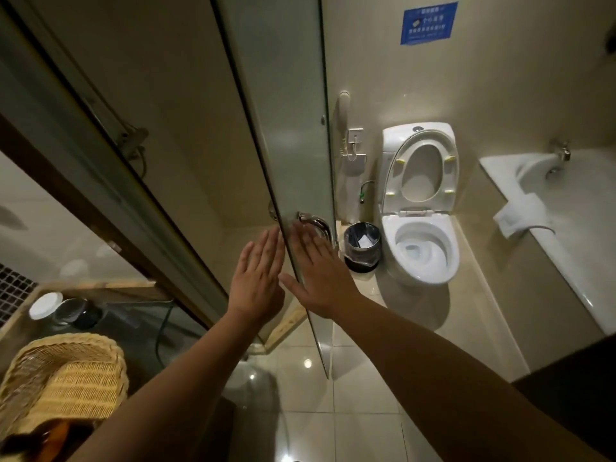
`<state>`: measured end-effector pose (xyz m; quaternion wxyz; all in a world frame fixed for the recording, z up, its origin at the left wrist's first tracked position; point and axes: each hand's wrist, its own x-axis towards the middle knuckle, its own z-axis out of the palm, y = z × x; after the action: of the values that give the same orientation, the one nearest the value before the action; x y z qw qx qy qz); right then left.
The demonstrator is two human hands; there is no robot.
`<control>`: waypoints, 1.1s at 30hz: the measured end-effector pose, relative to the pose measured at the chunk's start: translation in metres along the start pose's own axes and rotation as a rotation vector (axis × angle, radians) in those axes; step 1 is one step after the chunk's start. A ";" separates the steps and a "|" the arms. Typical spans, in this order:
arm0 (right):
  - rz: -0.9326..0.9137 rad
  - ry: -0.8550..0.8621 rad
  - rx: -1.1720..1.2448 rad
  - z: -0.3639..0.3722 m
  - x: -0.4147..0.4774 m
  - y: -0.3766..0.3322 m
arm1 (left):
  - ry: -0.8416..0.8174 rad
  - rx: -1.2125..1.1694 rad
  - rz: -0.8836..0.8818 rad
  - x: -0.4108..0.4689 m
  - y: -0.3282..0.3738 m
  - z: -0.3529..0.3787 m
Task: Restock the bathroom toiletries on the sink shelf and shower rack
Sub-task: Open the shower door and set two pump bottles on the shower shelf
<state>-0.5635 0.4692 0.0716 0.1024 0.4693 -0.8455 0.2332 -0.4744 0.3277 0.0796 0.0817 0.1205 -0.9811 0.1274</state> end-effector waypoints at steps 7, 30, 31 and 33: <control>-0.011 -0.019 0.029 -0.049 -0.052 0.042 | -0.067 -0.071 0.038 0.005 0.039 -0.025; 0.267 -0.024 -0.137 -0.156 -0.100 0.164 | 0.043 0.152 0.421 0.120 0.193 -0.084; 0.295 -0.021 -0.161 -0.160 -0.101 0.171 | 0.026 0.184 0.438 0.128 0.201 -0.086; 0.354 -0.020 -0.193 -0.169 -0.100 0.182 | 0.008 0.178 0.426 0.143 0.217 -0.087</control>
<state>-0.6701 0.7084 0.1248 0.0959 0.3036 -0.9342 0.1607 -0.6560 0.5241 0.1405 0.0459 -0.0830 -0.9689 0.2284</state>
